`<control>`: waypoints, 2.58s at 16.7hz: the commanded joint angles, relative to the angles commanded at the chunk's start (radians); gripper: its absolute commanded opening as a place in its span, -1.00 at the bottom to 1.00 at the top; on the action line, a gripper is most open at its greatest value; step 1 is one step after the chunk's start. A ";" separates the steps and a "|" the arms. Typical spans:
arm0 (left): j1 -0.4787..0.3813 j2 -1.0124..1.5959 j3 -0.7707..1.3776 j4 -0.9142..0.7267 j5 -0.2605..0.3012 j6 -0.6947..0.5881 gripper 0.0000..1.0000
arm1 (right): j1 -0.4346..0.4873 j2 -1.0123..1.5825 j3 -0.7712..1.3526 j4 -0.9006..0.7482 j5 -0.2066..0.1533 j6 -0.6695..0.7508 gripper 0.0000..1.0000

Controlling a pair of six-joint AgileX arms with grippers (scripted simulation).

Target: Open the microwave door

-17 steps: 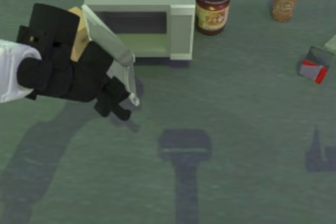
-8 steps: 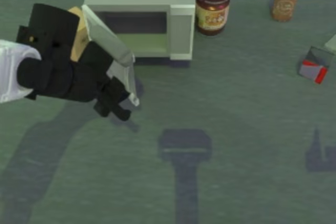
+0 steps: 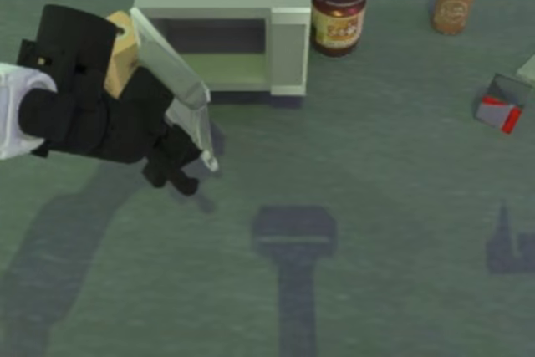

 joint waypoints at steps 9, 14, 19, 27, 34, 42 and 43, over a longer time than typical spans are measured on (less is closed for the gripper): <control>0.000 0.000 0.000 0.000 0.000 0.000 -1.00 | 0.000 0.000 0.000 0.000 0.000 0.000 1.00; 0.000 0.000 0.000 0.000 0.000 0.000 -1.00 | 0.000 0.000 0.000 0.000 0.000 0.000 1.00; 0.000 0.000 0.000 0.000 0.000 0.000 -1.00 | 0.000 0.000 0.000 0.000 0.000 0.000 1.00; 0.006 0.001 -0.002 -0.012 0.018 0.021 -1.00 | 0.000 0.000 0.000 0.000 0.000 0.000 1.00; 0.028 -0.001 0.003 -0.030 0.040 0.064 -1.00 | 0.000 0.000 0.000 0.000 0.000 0.000 1.00; 0.028 -0.001 0.003 -0.030 0.040 0.064 -1.00 | 0.000 0.000 0.000 0.000 0.000 0.000 1.00; 0.028 -0.001 0.003 -0.030 0.040 0.064 -1.00 | 0.000 0.000 0.000 0.000 0.000 0.000 1.00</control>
